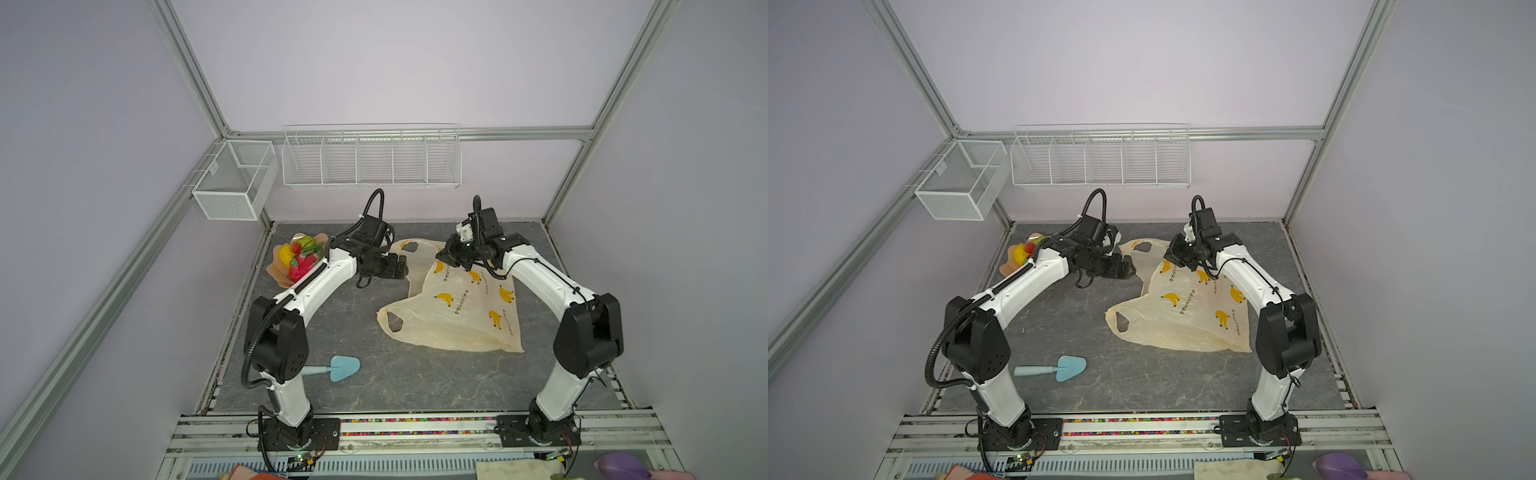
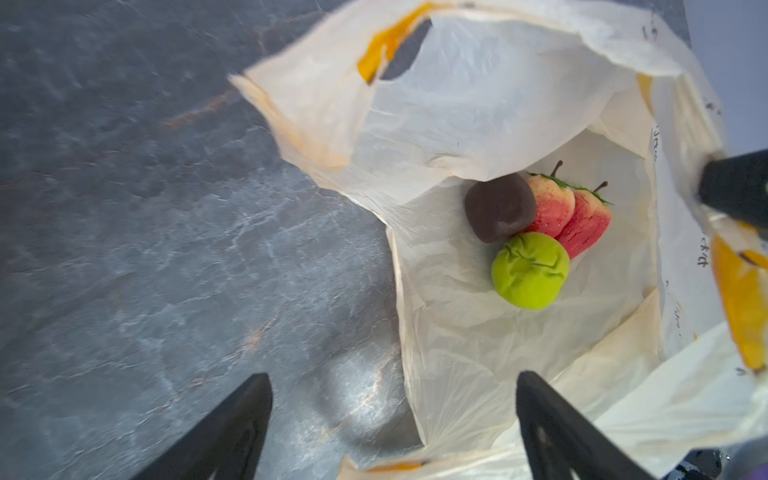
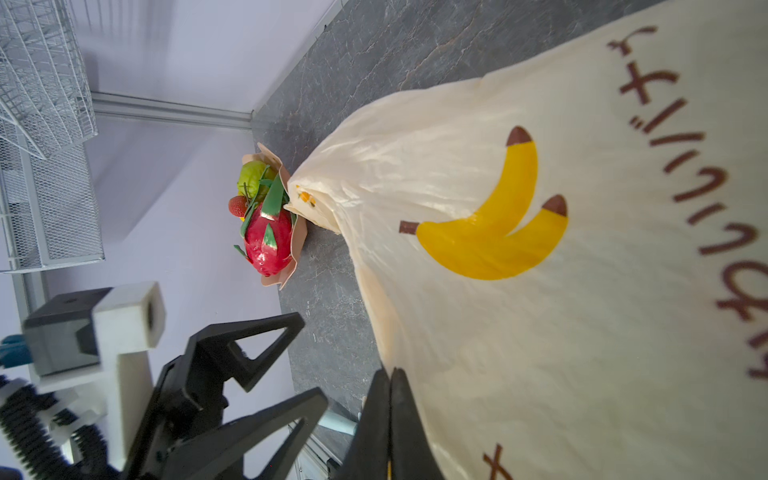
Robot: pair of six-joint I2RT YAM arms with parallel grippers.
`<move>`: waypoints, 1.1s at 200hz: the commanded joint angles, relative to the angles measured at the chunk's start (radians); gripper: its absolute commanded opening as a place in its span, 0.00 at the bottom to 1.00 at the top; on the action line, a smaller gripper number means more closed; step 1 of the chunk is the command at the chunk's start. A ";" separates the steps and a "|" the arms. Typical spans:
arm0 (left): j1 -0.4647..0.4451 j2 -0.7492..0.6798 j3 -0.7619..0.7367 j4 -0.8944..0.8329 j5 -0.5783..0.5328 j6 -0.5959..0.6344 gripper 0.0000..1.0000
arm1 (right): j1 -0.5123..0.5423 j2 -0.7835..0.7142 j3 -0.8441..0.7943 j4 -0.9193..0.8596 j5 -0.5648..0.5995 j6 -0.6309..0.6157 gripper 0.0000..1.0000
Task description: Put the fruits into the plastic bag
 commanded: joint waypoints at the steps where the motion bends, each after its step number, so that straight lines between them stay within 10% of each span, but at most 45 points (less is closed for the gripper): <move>1: 0.067 -0.077 -0.003 -0.048 -0.032 0.035 0.91 | -0.006 -0.036 0.004 -0.019 0.008 -0.015 0.07; 127: 0.515 -0.052 0.196 -0.157 -0.143 0.105 0.92 | -0.006 -0.031 -0.003 -0.012 0.008 -0.014 0.07; 220: 0.623 0.164 0.317 -0.178 -0.061 -0.012 0.81 | -0.006 -0.037 -0.020 -0.009 0.016 -0.023 0.07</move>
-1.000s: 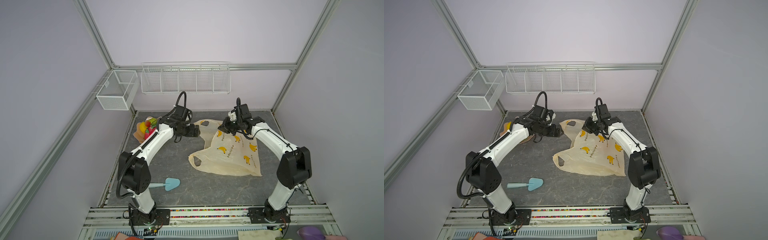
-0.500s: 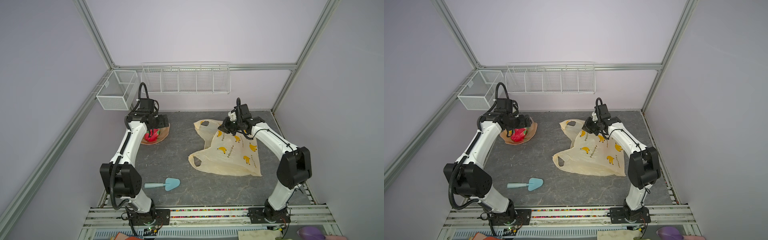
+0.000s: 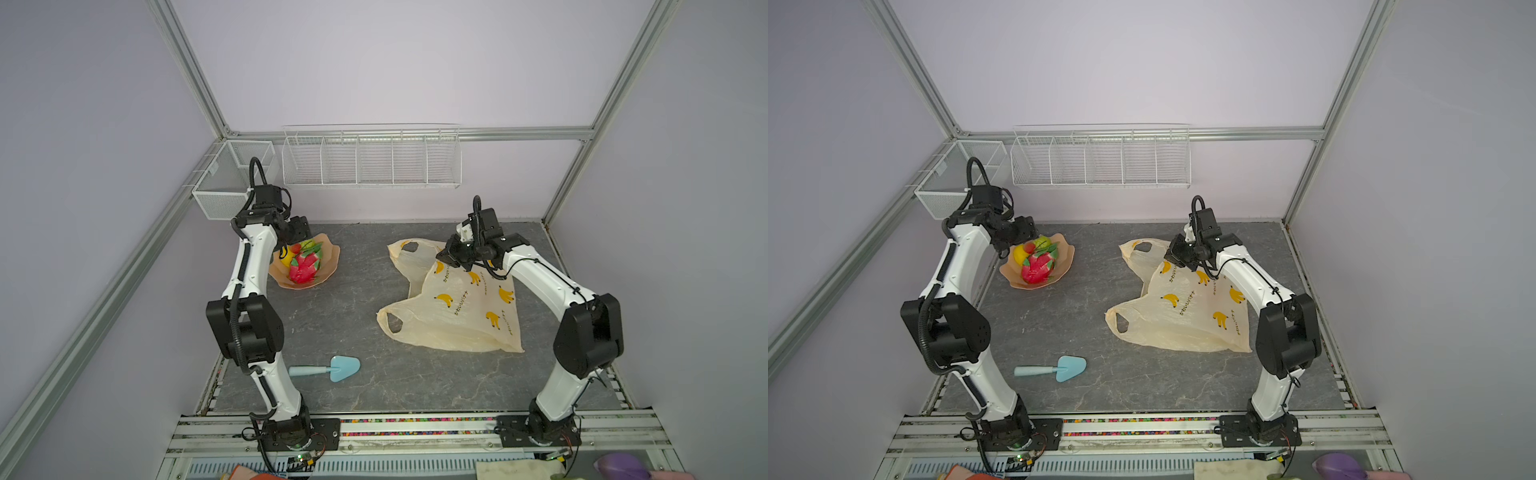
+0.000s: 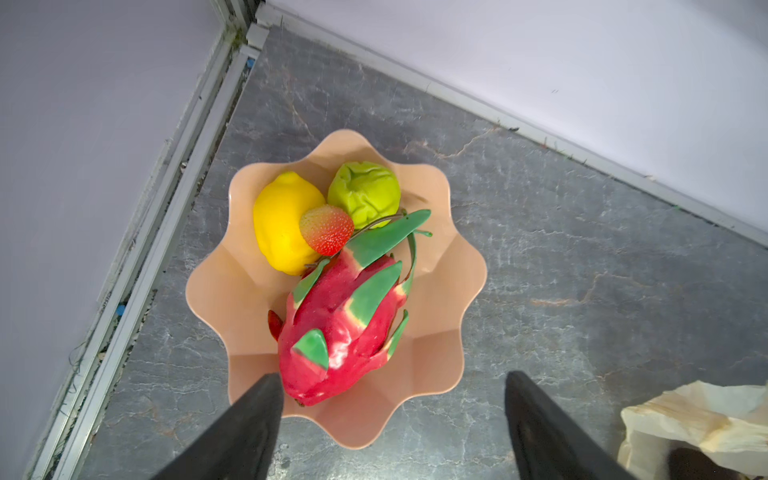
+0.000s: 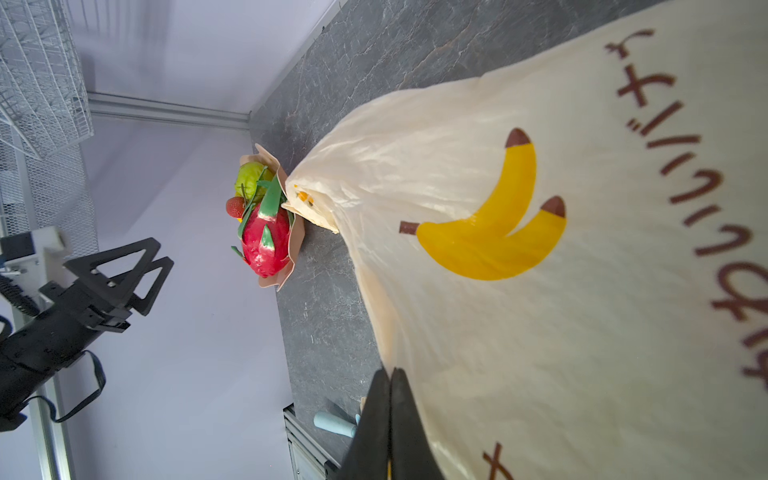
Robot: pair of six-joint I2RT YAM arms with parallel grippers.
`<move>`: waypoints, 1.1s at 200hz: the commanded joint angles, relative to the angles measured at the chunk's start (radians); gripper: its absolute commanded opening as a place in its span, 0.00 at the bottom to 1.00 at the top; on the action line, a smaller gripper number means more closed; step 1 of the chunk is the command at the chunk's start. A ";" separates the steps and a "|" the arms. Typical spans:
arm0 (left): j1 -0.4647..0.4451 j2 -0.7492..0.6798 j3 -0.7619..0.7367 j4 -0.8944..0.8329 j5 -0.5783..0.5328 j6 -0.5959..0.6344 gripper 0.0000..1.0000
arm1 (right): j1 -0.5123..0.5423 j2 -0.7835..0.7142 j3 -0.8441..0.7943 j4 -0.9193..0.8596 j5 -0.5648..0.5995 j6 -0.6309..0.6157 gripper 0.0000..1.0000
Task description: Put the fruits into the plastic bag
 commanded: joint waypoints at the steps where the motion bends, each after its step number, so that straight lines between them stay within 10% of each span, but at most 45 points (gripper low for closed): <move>1: 0.032 0.031 0.007 -0.020 0.051 -0.048 0.81 | -0.006 -0.036 -0.017 -0.008 0.009 -0.018 0.07; 220: 0.083 0.253 0.068 0.107 -0.019 -0.179 0.67 | -0.019 -0.014 -0.017 -0.017 0.001 -0.029 0.07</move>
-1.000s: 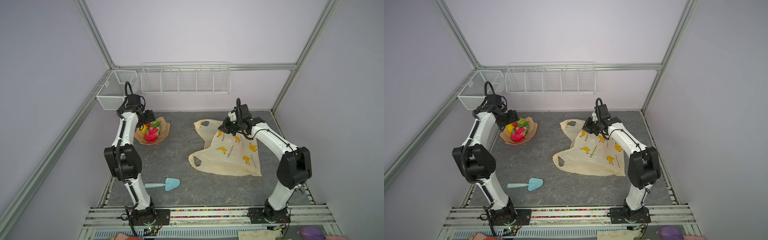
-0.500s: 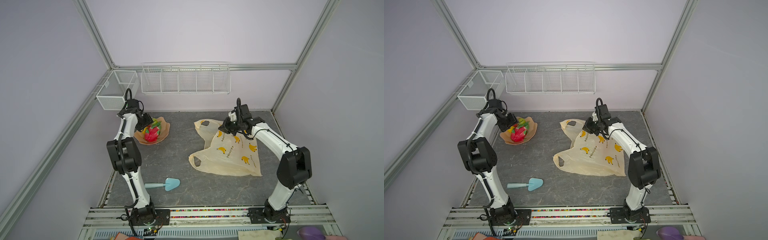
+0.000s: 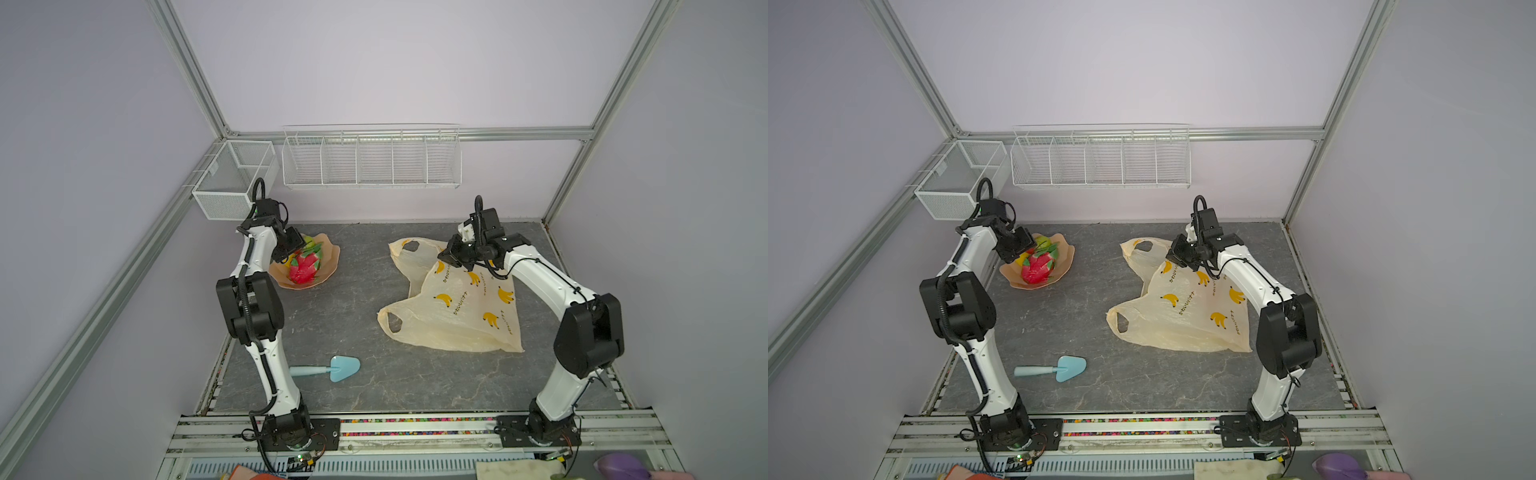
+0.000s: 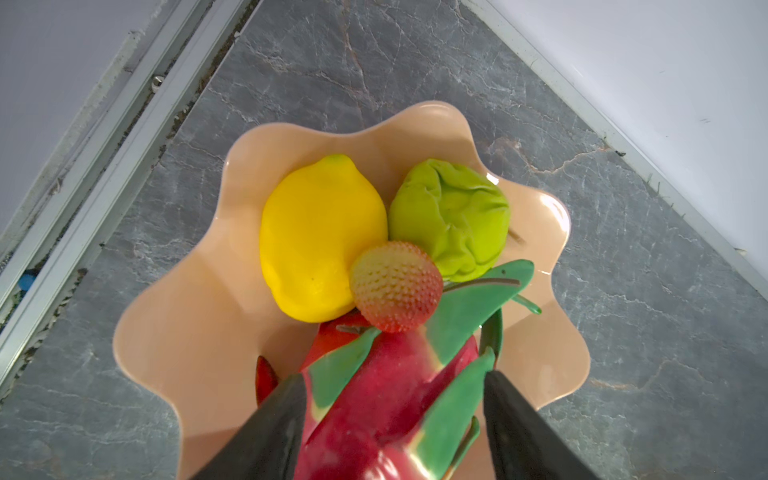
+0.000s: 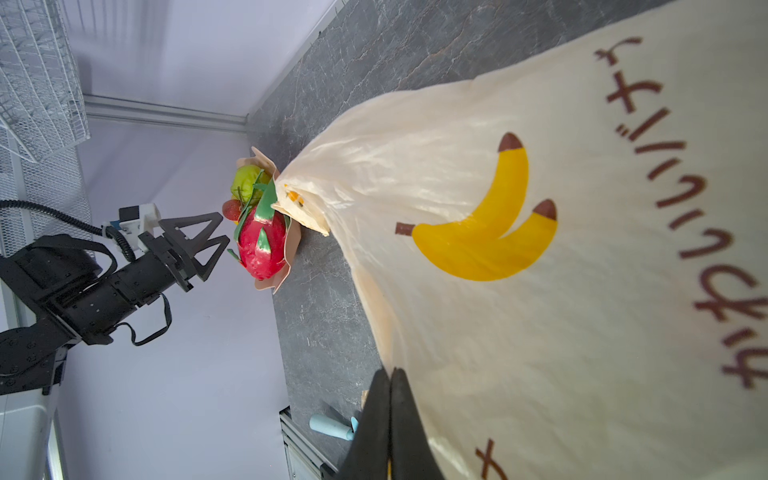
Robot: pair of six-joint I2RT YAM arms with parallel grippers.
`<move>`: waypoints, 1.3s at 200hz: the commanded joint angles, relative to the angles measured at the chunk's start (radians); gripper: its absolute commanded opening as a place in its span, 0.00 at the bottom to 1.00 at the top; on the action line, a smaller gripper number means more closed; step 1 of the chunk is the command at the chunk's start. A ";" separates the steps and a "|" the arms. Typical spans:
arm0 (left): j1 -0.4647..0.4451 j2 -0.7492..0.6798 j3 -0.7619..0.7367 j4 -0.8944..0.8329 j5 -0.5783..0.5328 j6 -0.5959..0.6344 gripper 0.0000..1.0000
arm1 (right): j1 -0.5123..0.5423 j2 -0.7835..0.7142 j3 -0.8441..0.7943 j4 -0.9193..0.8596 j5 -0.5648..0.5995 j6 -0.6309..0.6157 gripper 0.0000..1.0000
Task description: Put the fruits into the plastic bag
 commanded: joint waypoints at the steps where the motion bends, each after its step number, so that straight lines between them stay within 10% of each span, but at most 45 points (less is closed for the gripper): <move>1: 0.015 0.033 0.034 0.017 -0.034 -0.021 0.67 | -0.006 -0.014 -0.013 -0.016 0.001 -0.015 0.07; 260: 0.002 0.122 0.094 -0.022 -0.067 0.020 0.46 | -0.011 -0.004 0.007 -0.034 0.006 -0.021 0.07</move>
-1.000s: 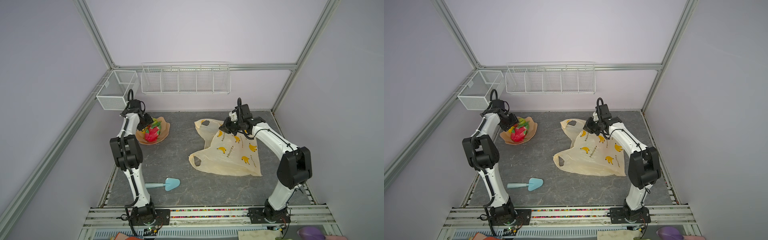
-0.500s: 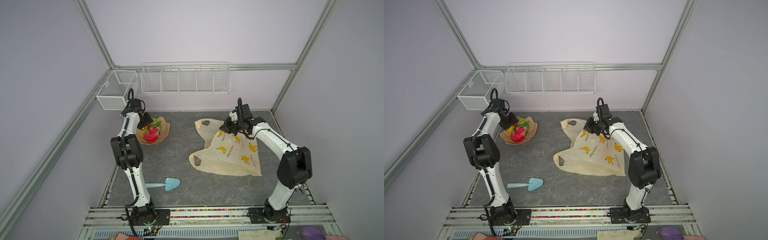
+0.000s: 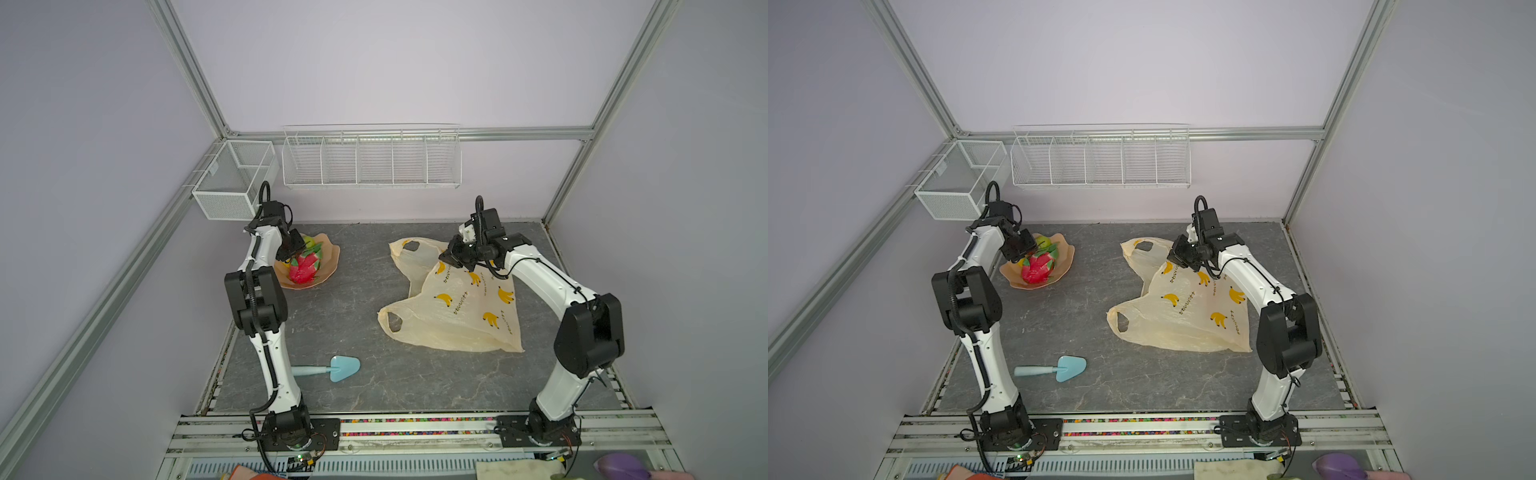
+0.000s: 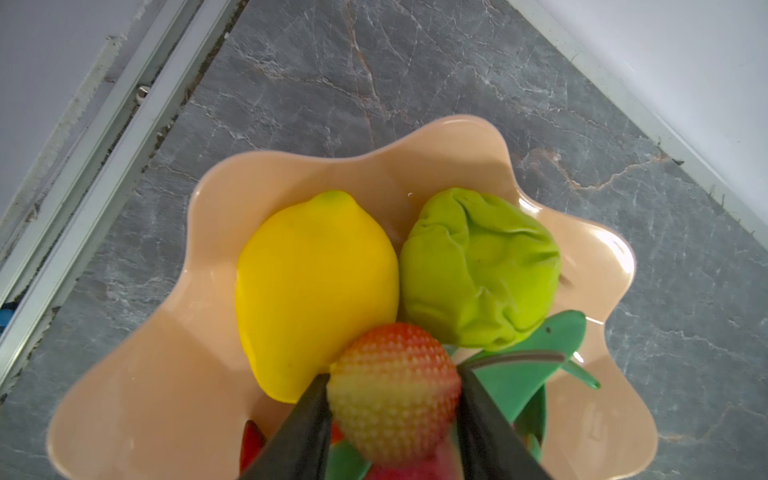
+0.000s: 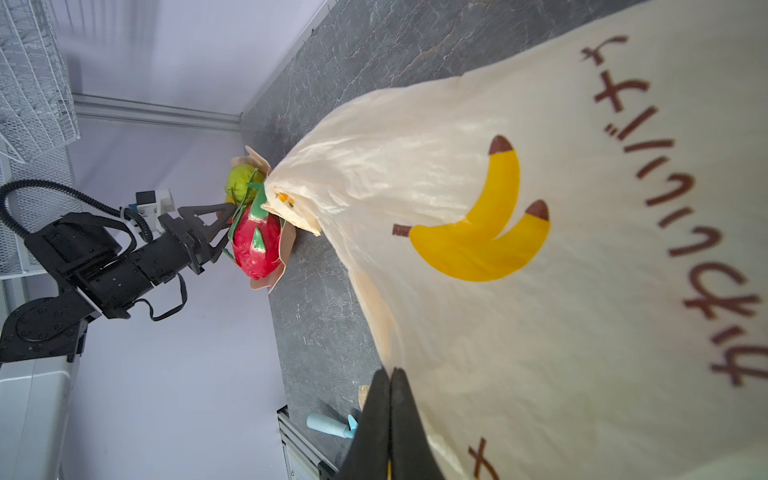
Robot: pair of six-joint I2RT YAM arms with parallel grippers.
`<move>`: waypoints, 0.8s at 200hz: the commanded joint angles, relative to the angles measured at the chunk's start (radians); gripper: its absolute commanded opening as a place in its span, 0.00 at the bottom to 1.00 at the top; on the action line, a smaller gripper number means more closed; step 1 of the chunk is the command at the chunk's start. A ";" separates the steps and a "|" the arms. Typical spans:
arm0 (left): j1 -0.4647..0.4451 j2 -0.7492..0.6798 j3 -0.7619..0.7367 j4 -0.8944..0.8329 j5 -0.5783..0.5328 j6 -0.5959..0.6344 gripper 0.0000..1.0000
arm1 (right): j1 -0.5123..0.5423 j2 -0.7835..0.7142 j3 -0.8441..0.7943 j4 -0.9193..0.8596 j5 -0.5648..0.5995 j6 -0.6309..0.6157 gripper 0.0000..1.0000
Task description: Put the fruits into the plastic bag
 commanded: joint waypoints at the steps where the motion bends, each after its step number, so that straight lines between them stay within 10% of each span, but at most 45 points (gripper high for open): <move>1: 0.014 0.012 0.018 -0.025 -0.023 0.001 0.46 | -0.006 -0.004 0.007 -0.017 0.006 -0.013 0.07; 160: -0.003 -0.236 -0.240 0.070 0.006 0.093 0.29 | -0.006 -0.008 0.004 -0.010 0.007 -0.014 0.07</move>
